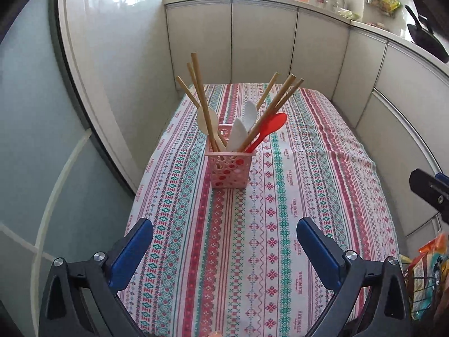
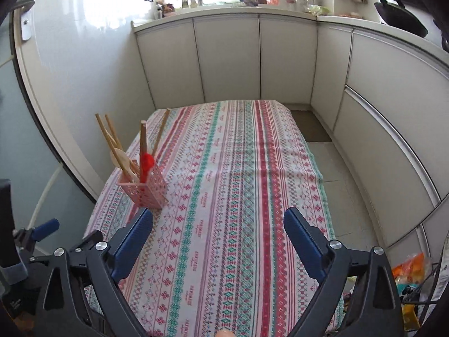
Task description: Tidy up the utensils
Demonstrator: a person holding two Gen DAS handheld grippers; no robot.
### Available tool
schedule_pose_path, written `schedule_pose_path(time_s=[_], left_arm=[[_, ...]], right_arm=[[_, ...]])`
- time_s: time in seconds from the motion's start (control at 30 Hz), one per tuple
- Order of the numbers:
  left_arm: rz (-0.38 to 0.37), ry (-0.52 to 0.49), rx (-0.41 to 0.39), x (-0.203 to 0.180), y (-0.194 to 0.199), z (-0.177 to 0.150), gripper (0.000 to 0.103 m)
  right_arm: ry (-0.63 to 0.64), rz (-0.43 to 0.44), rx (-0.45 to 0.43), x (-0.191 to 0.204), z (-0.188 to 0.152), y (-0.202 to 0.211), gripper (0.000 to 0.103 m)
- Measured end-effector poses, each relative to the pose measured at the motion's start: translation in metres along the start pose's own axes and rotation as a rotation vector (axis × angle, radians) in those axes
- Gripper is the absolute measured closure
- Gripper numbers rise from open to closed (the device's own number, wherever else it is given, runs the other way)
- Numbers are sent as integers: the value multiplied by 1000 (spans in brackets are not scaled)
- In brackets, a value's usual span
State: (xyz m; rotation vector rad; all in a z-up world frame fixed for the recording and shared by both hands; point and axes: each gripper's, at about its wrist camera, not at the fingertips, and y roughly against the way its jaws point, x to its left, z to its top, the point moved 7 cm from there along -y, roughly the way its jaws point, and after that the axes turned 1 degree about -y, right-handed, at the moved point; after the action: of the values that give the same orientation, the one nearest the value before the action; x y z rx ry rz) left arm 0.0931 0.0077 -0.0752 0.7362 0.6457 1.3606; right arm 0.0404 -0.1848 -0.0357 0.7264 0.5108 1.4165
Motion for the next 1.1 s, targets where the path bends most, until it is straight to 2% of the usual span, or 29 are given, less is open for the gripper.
schedule_pose_path(time_s=[0.13,0.23,0.43,1.1], left_arm=[[45,-19,-32,-6,8,-5,0],[50,-17,-51,-9,12,-2,0],[35,1,-57,-13,11,0,0],[42,24,-61,-12,12,1,0]], right_arm=[[-7,-4,22,-10,-19,2,1],[5,-14,24,-14,-26,4,0],[-13,-33,-9,-23,-20,8,0],[-8,-39,5,-18,-20,3,0]])
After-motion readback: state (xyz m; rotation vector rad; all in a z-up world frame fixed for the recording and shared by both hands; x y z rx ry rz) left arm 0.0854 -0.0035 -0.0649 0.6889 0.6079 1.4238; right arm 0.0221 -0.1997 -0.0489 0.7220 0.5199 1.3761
